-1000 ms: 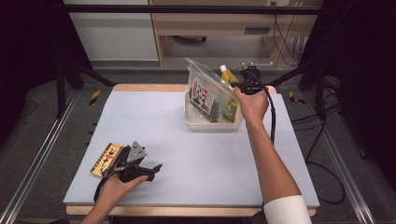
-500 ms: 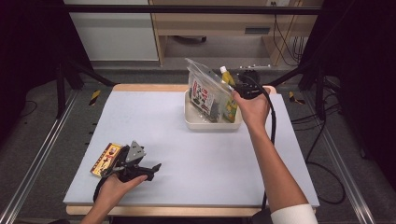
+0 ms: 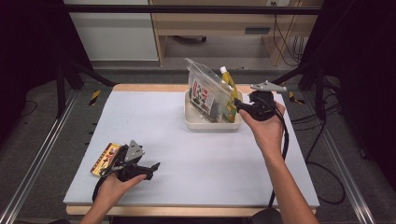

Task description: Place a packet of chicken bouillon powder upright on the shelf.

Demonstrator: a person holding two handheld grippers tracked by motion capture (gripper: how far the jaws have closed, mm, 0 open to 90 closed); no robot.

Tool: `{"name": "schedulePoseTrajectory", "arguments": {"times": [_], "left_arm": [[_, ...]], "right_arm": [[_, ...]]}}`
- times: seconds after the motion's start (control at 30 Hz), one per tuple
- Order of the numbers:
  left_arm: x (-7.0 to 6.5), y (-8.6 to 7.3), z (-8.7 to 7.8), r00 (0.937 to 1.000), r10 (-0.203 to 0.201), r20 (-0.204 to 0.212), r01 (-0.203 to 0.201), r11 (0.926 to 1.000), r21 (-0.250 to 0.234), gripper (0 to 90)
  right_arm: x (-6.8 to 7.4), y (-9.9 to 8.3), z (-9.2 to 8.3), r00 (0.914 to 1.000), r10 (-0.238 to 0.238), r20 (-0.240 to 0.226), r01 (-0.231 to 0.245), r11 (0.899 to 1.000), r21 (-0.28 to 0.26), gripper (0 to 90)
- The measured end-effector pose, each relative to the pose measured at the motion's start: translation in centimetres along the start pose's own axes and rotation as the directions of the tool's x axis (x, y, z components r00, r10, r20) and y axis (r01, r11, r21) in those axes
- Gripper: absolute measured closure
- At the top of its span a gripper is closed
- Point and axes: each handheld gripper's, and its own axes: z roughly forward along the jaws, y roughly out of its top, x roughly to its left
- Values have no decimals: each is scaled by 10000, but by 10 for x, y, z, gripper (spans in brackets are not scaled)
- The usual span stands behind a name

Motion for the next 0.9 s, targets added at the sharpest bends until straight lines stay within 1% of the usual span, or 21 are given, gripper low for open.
{"name": "schedulePoseTrajectory", "arguments": {"times": [0.03,0.17,0.27,0.33,0.4,0.43,0.57,0.67,0.77,0.8,0.83,0.9], "left_arm": [[0,0,0,10000,-7,-11,7,10000,2,86],[1,0,0,10000,-4,3,4,10000,45,85],[2,0,-1,10000,-21,-24,21,10000,70,81],[3,0,-2,10000,-20,-31,21,10000,96,78],[4,1,-3,10000,-13,-57,13,9999,103,68],[6,1,-4,10000,19,-84,-18,9999,104,68],[9,3,-8,9999,-114,-90,114,9999,19,59],[9,4,-9,9999,-80,-139,81,10000,47,59],[9,5,-11,9998,-67,-186,68,10000,72,59],[9,6,-11,9997,-60,-236,62,9999,86,59],[9,6,-12,9997,-58,-247,61,9999,99,60],[11,7,-13,9996,-66,-271,69,9999,116,60]], "right_arm": [[1,-5,-3,10000,-49,30,49,9999,-106,378],[4,-18,-7,9999,-128,-72,127,9999,-31,329],[9,-27,-9,9998,-126,-138,125,9999,-78,295],[12,-34,-12,9996,-60,-270,57,9999,-130,266],[17,-42,-13,9993,-115,-358,110,9998,-146,232],[20,-47,-13,9991,-149,-399,146,9999,-80,218],[29,-70,-10,9981,-250,-556,251,9997,16,190],[33,-83,-6,9977,-307,-606,320,9993,212,179],[36,-93,-3,9973,-243,-693,265,9992,306,165],[36,-95,-2,9969,-313,-716,337,9989,331,159],[37,-99,0,9967,-412,-703,449,9976,526,147],[38,-102,0,9963,-580,-641,622,9959,662,142]]}}
